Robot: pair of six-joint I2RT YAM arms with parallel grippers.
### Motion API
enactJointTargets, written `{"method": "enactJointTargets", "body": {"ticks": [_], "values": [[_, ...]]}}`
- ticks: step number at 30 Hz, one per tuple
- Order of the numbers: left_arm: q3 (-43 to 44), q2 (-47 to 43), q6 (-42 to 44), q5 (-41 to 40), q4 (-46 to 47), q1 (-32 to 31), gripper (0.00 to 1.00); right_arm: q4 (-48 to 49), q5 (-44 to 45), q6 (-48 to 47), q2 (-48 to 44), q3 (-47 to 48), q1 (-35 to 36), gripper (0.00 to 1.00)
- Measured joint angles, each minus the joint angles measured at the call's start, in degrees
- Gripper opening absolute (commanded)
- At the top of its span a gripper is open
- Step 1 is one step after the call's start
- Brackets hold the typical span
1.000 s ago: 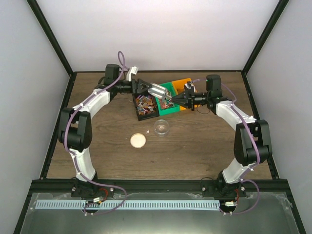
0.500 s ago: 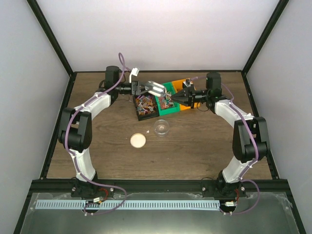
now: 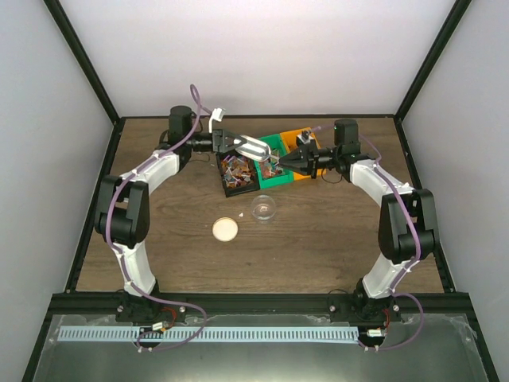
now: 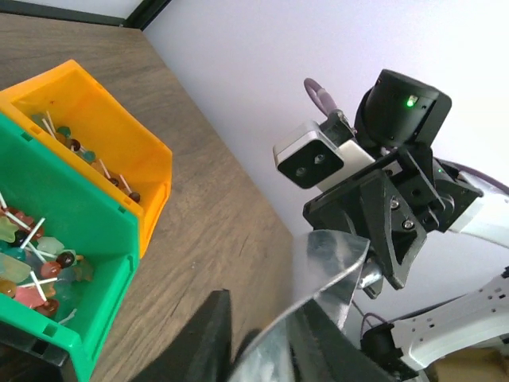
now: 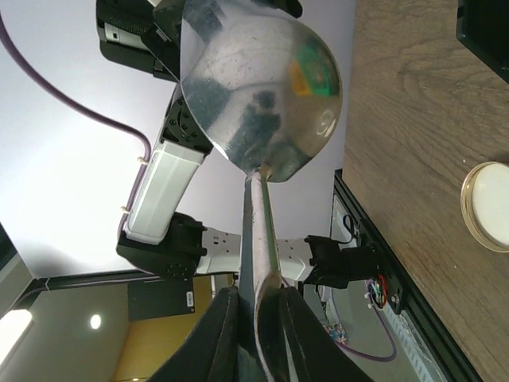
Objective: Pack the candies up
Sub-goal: Adjust the spatula.
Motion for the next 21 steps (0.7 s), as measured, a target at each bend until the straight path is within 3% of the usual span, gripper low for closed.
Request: {"method": "enactJointTargets", "body": {"ticks": [3, 7, 11, 14, 16, 21], "values": [[-0.07, 0.52, -2.80, 0.85, 2.75, 0.35, 0.09, -1.22, -0.28, -1.90, 0.00, 0.33, 0.00, 0.01], [-1.18, 1.40, -8.50, 2.80, 9.73, 0.57, 0.04, -1.73, -0.11, -2.19, 0.00, 0.87, -0.66, 0.11], [-1.99, 1.95, -12.50, 2.97, 13.90, 0.66, 0.04, -1.79, 1.44, -1.31, 0.00, 1.18, -0.74, 0.34], [-2.12, 1.97, -15.34, 2.29, 15.85, 0.76, 0.04, -2.51, 4.33, -1.01, 0.00, 1.84, -0.72, 0.67], [-2.47, 1.97, -18.12, 1.42, 18.18, 0.79, 0.04, -3.15, 7.08, -1.05, 0.00, 2.58, -0.72, 0.84], [-4.44, 2.10, -27.61, -1.66, 24.96, 0.44, 0.04, -4.00, 15.85, -1.25, -1.09, 3.13, -1.40, 0.91]]}}
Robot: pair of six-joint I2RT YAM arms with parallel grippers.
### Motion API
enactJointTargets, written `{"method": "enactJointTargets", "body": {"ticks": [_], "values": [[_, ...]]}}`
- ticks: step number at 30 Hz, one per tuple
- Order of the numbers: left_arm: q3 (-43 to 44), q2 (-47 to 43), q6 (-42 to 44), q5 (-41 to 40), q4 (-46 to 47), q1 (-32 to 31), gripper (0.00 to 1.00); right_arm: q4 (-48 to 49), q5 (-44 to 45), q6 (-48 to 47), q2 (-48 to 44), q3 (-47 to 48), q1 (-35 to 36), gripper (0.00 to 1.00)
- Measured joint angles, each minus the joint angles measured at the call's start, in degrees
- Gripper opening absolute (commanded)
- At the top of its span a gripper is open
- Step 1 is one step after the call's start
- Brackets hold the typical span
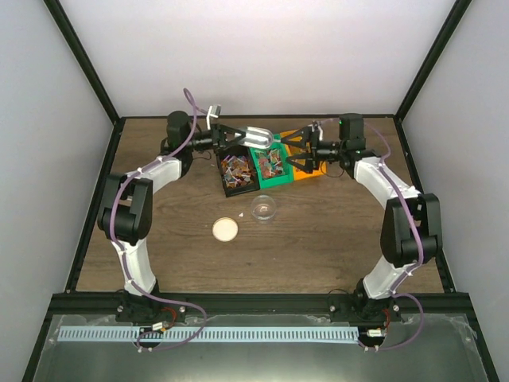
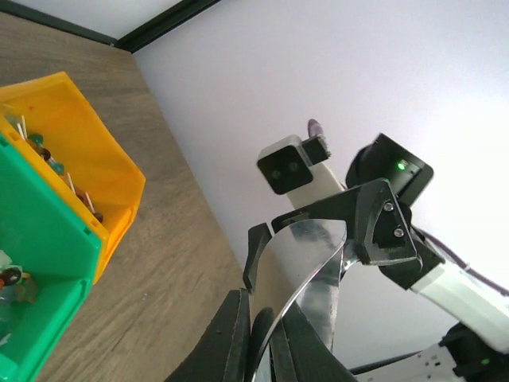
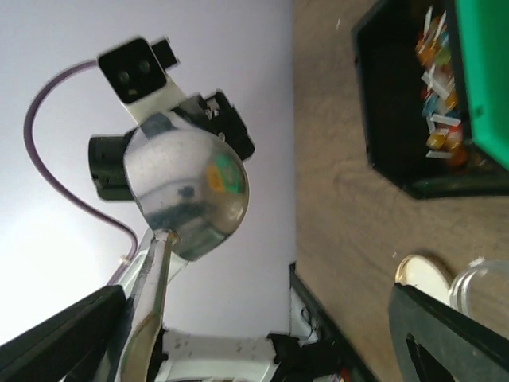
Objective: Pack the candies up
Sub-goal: Adjust the spatula.
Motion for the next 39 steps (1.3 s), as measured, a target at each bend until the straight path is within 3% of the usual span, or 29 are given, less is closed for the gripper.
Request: {"method": "enactJointTargets", "body": {"ticks": [6, 12, 27, 33, 39], "values": [[-0.61, 0.37, -4.24, -3.65, -0.94, -0.92, 0.04, 6.88, 10.38, 2.25, -5.09, -3.72, -1.31, 0.86], [-2.29, 0.09, -4.17, -9.01, -6.19, -0.96, 0.04, 10.75, 14.75, 3.17, -5.22, -3.98, -1.60, 0.73], [-2.34, 0.09, -5.11, -11.15, -4.96, -2.19, 0.04, 11.45, 14.45, 2.23, 1.27, -0.13, 1.81, 0.48], [-2.32, 0.09, -5.05, -11.15, -4.94, -2.54, 0.04, 11.98, 14.16, 2.21, 2.62, 1.84, 2.62, 0.22], [-2.34, 0.11, -5.01, -11.39, -5.40, -2.64, 0.04, 12.28, 13.99, 2.29, 2.91, 2.36, 2.93, 0.13]]}}
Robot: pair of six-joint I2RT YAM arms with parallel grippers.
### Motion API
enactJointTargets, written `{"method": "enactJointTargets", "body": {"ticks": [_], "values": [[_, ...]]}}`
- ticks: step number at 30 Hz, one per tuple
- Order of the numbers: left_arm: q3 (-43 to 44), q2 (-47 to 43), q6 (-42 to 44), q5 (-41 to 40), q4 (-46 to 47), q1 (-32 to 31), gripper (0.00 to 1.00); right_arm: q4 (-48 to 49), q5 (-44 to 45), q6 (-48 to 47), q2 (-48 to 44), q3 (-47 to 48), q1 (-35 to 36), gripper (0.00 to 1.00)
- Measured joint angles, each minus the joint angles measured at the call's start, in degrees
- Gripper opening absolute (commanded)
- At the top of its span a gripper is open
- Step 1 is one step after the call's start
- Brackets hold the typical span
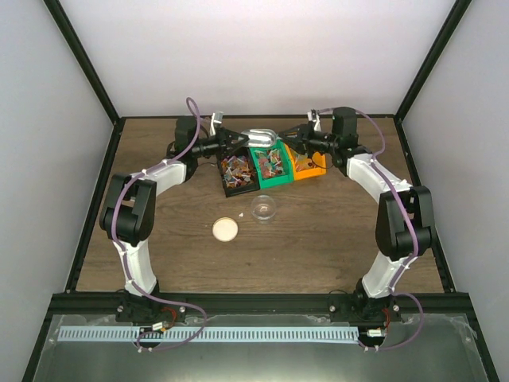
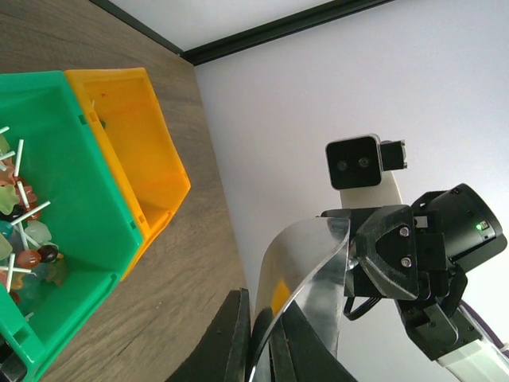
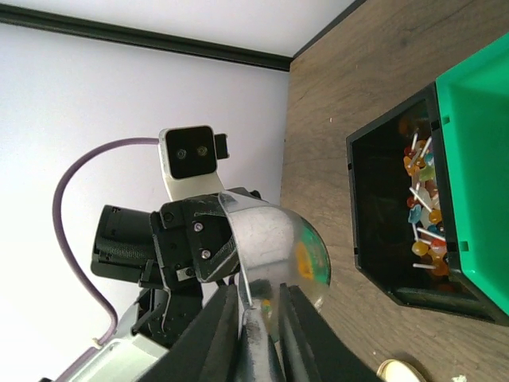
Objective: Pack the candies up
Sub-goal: Adjust the spatula, then adjust the storage box at the center of the board.
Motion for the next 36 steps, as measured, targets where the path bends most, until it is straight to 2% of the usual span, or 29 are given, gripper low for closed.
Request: {"method": "enactJointTargets", "body": {"ticks": [5, 9, 10, 13, 15, 21, 23, 27, 33, 36], "values": [[-0.04, 0.04, 0.00, -0.13, -0.15, 0.00, 0.04, -0.09, 0.26, -0.09, 0.00, 0.02, 0.15, 0.02], [-0.20, 0.04, -0.02, -0.17, -0.42, 0.00, 0.04, -0.57, 0.66, -0.20, 0.00, 0.02, 0.31, 0.01], [-0.22, 0.07, -0.04, -0.17, -0.44, 0.00, 0.07, -0.74, 0.74, -0.17, 0.00, 0.02, 0.31, 0.01], [-0.22, 0.20, -0.04, -0.13, -0.44, 0.00, 0.29, -1.11, 0.85, 0.24, 0.00, 0.02, 0.31, 0.01], [-0.22, 0.37, -0.46, 0.26, 0.11, -0.02, 0.39, -1.70, 1.05, 0.52, 0.00, 0.02, 0.42, 0.01], [-0.20, 0.59, -0.85, 2.10, 1.22, 1.27, 0.62, -3.02, 2.49, 2.95, 0.00, 0.00, -0.52, 0.01], [-0.15, 0.57, 0.46, 2.03, 0.15, 2.25, 0.64, -3.32, 2.95, 3.28, -0.11, -0.07, -1.49, 0.01], [3.54, 0.85, 10.40, -0.55, -11.93, 5.20, 0.68, -4.35, 4.20, 3.91, -1.49, -1.49, -4.94, 0.01], [26.14, 8.46, 33.66, -12.44, -37.51, 6.34, 0.70, -5.81, 5.27, 3.89, -3.78, -3.67, -7.82, 0.01], [33.42, 11.32, 43.04, -18.88, -47.10, 6.29, 0.68, -6.91, 5.18, 3.02, -5.03, -4.83, -8.04, 0.01]]}}
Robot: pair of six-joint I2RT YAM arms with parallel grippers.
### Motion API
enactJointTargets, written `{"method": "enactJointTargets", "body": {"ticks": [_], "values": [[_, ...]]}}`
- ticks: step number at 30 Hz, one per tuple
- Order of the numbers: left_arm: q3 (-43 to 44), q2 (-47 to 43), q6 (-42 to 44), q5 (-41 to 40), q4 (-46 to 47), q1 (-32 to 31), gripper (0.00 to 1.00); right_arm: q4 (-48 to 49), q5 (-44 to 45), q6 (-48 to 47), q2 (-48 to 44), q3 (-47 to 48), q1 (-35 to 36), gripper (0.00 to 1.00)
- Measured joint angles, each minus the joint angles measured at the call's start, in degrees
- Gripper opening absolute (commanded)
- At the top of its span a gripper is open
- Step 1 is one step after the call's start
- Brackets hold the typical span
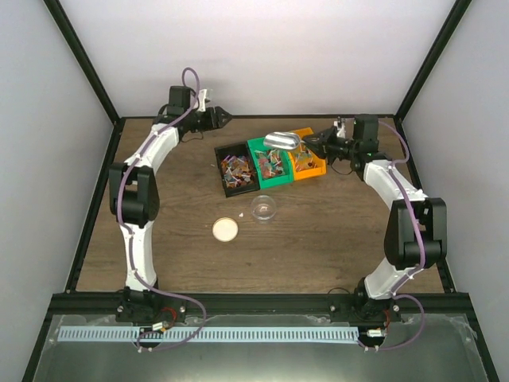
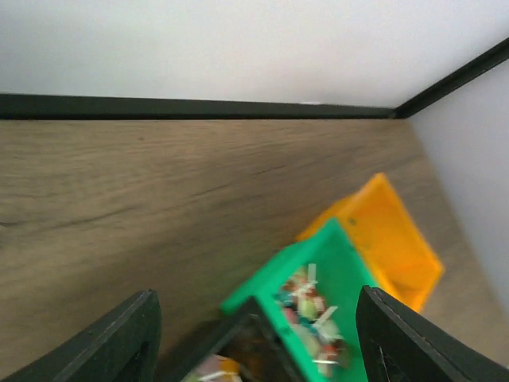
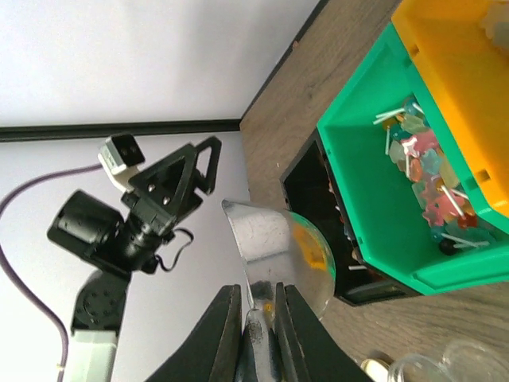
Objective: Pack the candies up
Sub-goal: Adjust the storage box at the center of the board.
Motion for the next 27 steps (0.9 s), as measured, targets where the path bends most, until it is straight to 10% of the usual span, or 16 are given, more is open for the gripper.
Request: {"method": "enactJointTargets", "body": {"ticks": [11, 27], "values": [[3.61, 5.46, 27.74, -9.53, -19.06, -0.20, 0.66, -4.72, -1.68, -4.79, -1.44, -1.68, -2.23, 0.01], [7.98, 12.72, 31.89, -17.20, -19.32, -4.46, 0.48, -9.01, -4.85, -9.51, -1.68, -1.70, -4.55, 0.01]]}}
